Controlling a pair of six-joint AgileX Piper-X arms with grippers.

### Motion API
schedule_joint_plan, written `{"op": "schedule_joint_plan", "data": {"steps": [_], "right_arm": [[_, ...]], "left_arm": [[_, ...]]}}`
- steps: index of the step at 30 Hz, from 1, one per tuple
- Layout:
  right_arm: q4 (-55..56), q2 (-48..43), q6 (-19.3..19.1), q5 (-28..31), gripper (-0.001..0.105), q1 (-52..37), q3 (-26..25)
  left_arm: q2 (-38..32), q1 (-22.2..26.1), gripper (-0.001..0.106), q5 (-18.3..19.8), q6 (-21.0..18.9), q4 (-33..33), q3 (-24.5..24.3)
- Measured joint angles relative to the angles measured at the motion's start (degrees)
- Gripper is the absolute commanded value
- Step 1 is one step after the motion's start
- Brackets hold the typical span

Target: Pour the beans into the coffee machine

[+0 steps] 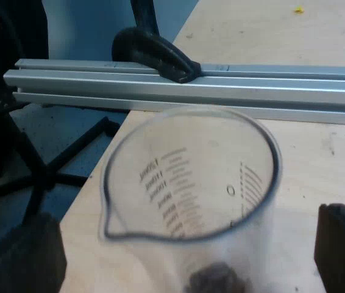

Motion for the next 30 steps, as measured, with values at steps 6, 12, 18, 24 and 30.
{"op": "schedule_joint_plan", "data": {"steps": [6,12,18,24,30], "right_arm": [[0.00,0.00,0.00,0.18,0.078,0.00,0.00],[0.00,0.00,0.00,1.81,0.078,0.00,0.00],[0.00,0.00,0.00,1.78,0.078,0.00,0.00],[0.00,0.00,0.00,1.78,0.078,0.00,0.00],[-0.38,0.00,0.00,5.47,0.078,0.00,0.00]], "left_arm": [[2.51,0.00,0.083,0.55,-0.02,0.00,-2.76],[2.51,0.00,0.064,1.29,-0.02,0.00,-2.74],[2.51,0.00,0.014,1.45,-0.02,0.00,-2.74],[2.15,0.00,0.000,1.45,-0.02,0.54,-2.74],[-6.63,0.00,0.000,2.59,-0.02,13.54,-2.88]]}}
